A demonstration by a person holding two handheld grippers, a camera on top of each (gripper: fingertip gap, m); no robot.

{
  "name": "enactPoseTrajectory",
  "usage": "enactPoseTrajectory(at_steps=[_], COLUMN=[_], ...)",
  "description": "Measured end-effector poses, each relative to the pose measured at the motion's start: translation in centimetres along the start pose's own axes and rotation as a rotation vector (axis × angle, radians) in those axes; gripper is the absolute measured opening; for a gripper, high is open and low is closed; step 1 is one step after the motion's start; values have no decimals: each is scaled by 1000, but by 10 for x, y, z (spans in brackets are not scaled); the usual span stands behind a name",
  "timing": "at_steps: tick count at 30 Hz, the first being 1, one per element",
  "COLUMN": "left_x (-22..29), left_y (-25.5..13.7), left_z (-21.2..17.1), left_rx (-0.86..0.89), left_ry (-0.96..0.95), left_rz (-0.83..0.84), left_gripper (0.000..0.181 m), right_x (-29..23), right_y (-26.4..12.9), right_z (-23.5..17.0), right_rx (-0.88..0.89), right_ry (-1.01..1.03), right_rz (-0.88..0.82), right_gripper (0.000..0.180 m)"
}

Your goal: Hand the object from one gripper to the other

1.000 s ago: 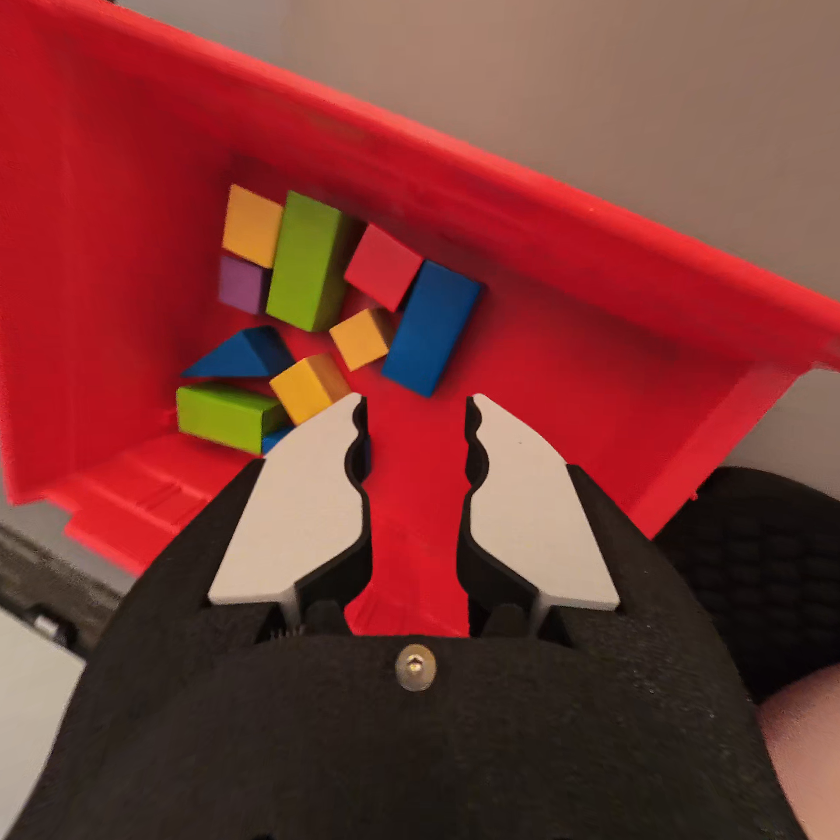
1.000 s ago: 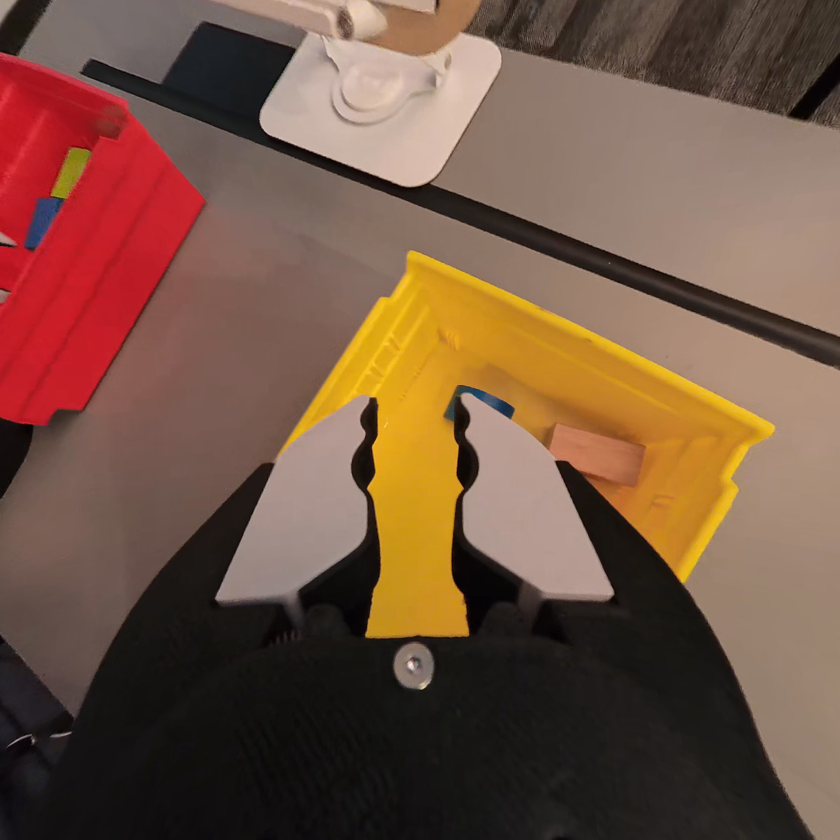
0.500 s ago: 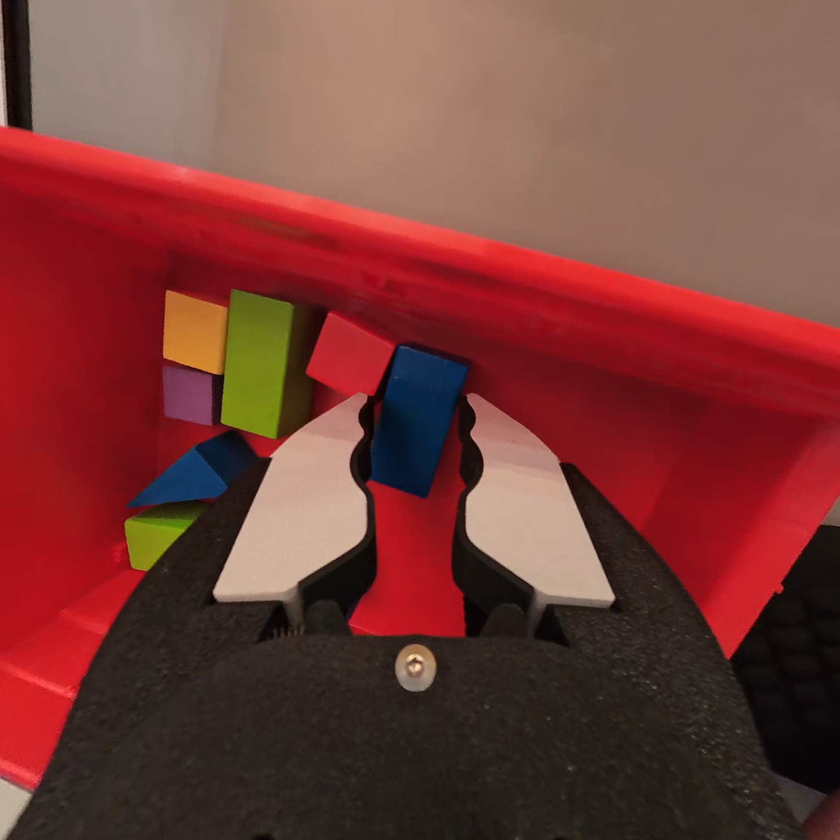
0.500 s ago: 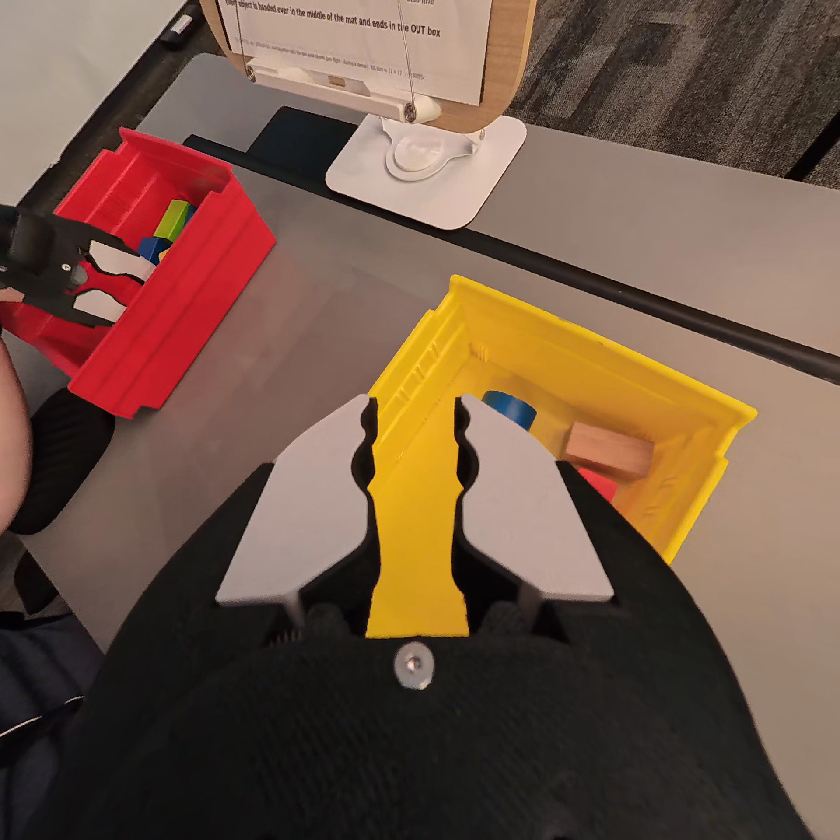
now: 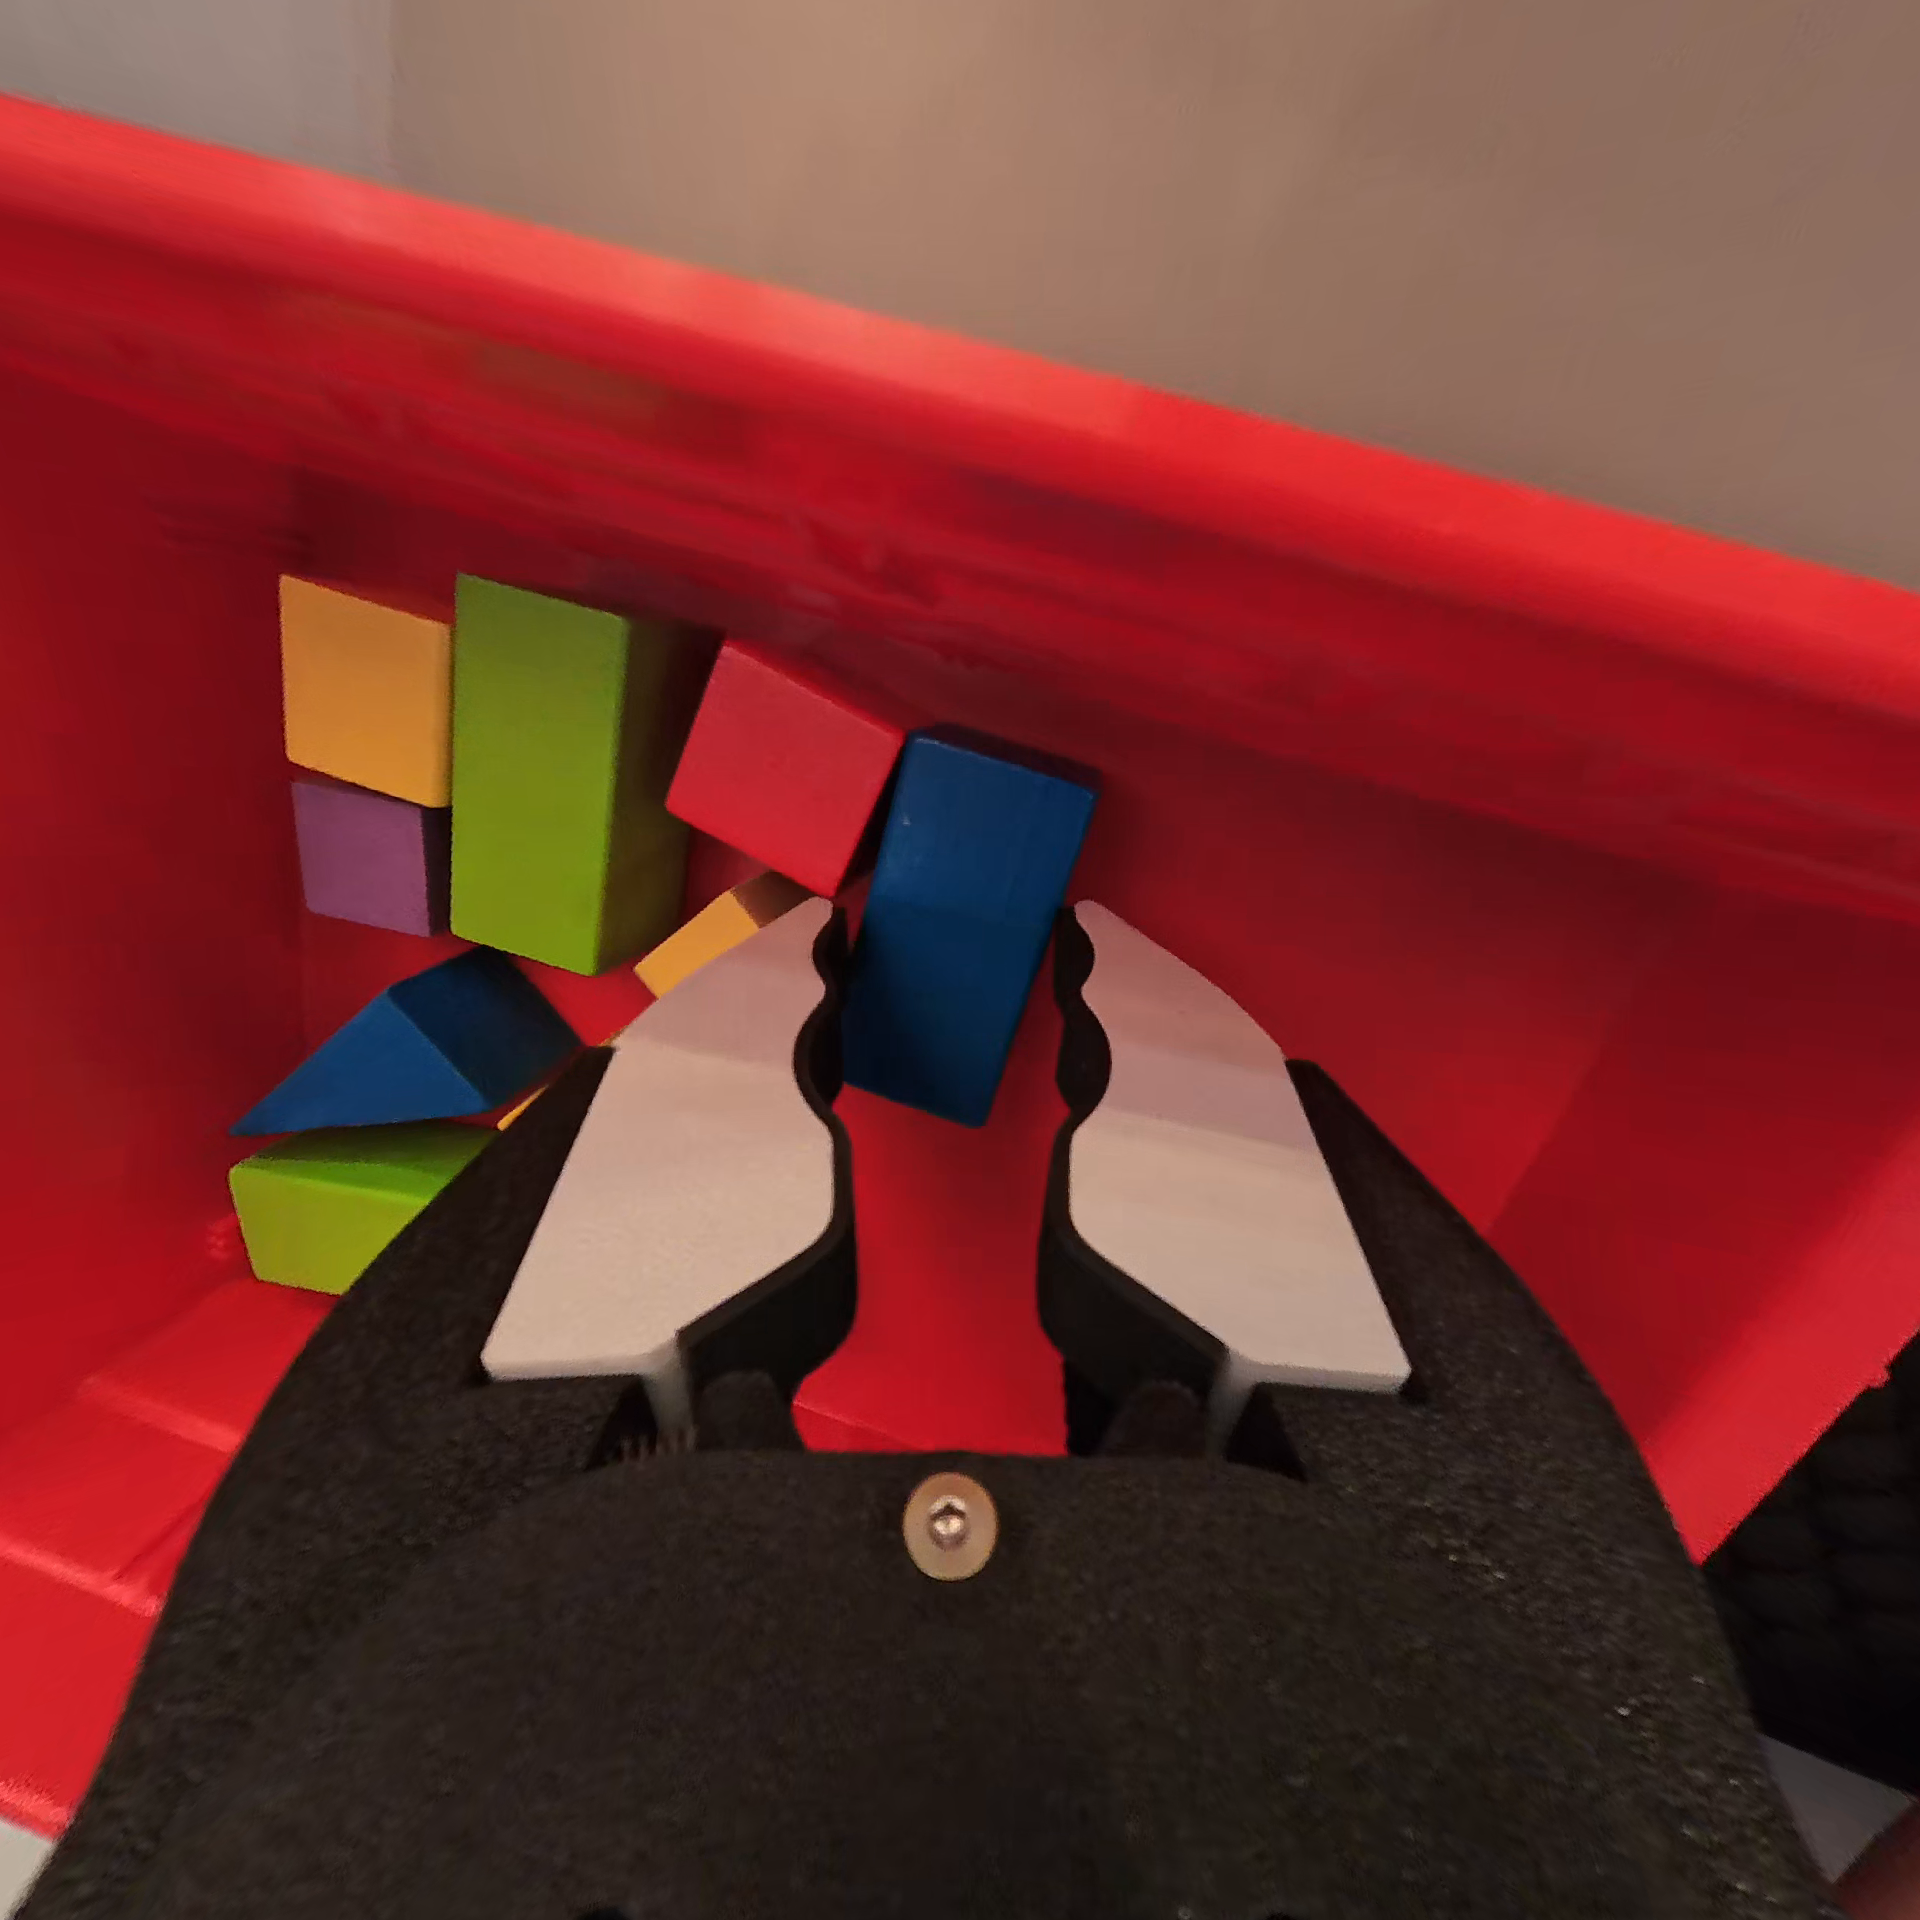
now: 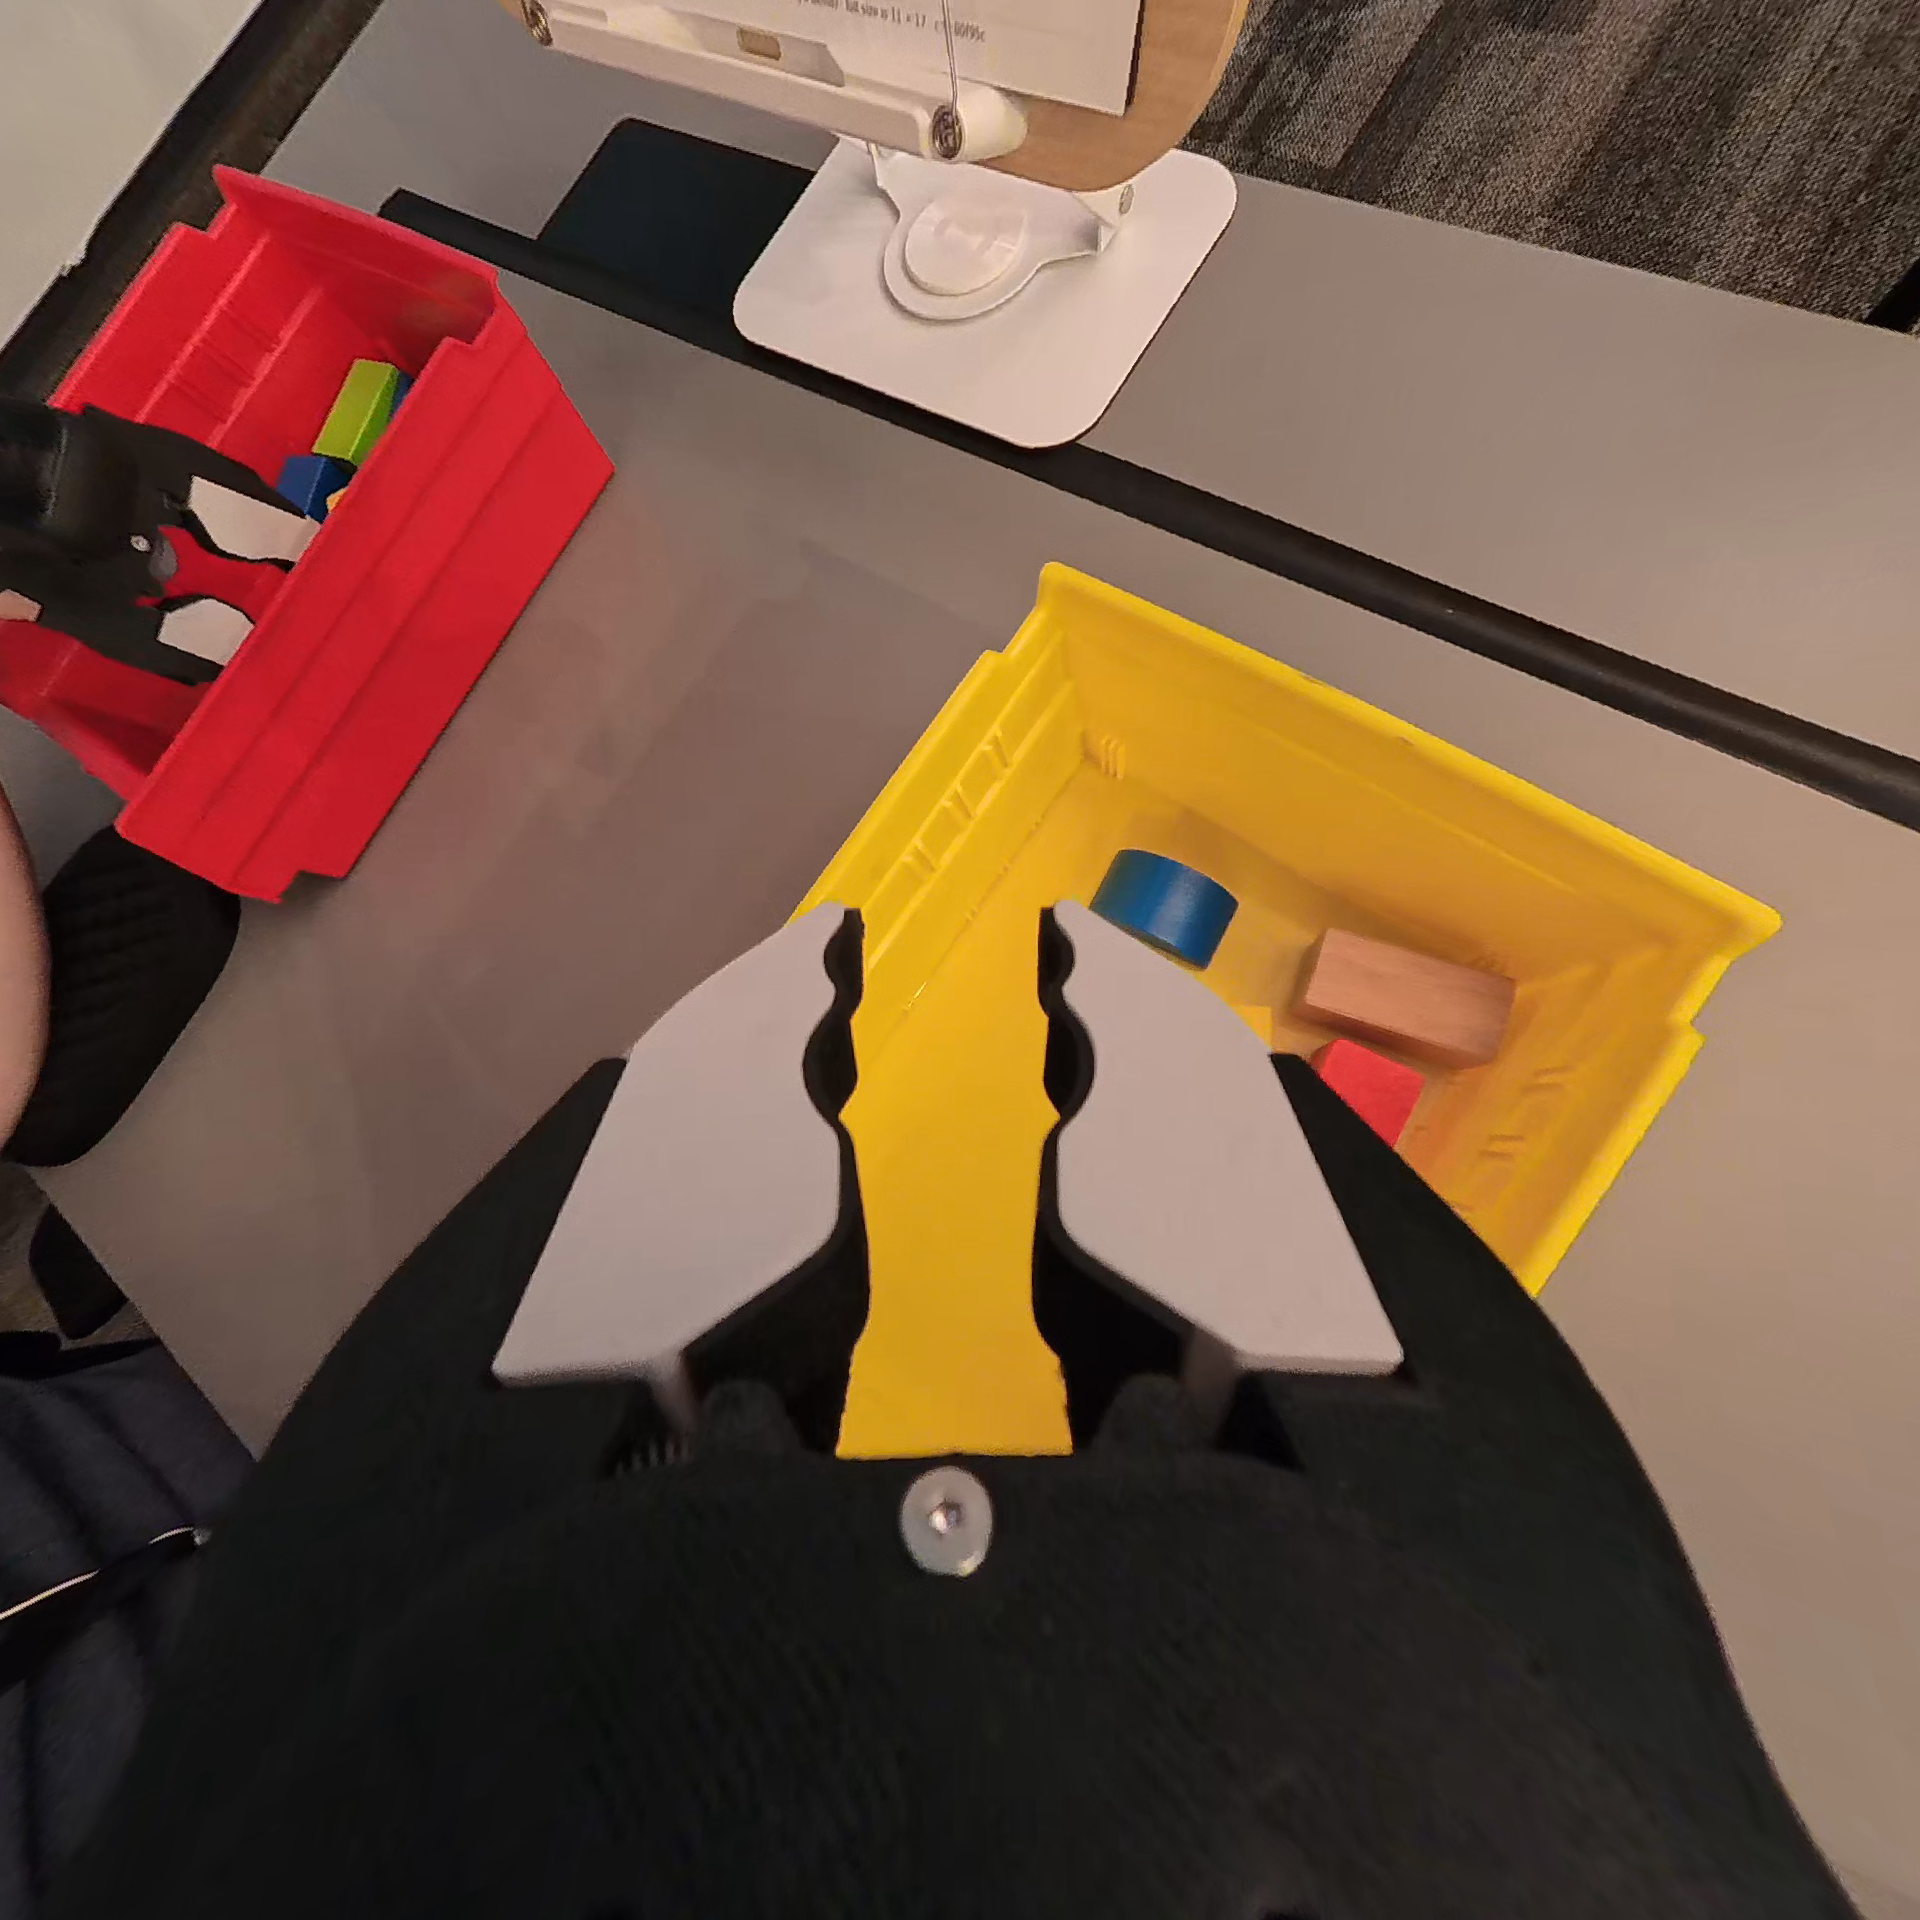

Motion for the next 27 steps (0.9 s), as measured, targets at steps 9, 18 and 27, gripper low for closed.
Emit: enactPoseTrajectory(at_steps=[9, 18, 27], left_x=[0, 2, -3], left_y=[3, 7, -17], left_z=[0, -3, -5], left_rx=[19, -13, 3], left_ry=[-2, -57, -97], left_rz=[-10, -60, -22], left_gripper=[38, 38, 37], right_x=[1, -2, -7], right_y=[2, 10, 16], right_z=[-3, -7, -4], right_rx=[-20, -70, -76], right_ry=[0, -23, -45], right_rz=[1, -2, -3], right_gripper=[34, 33, 33])
Point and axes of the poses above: each gripper's, where its closed fingertips meet, y out along the fingers, z out of its top, x = y × z across the jaws, the point moved 3 cm from there along -y, back along the fingers, and after that the axes turned 2 degrees about y, right-handed, at the moved point
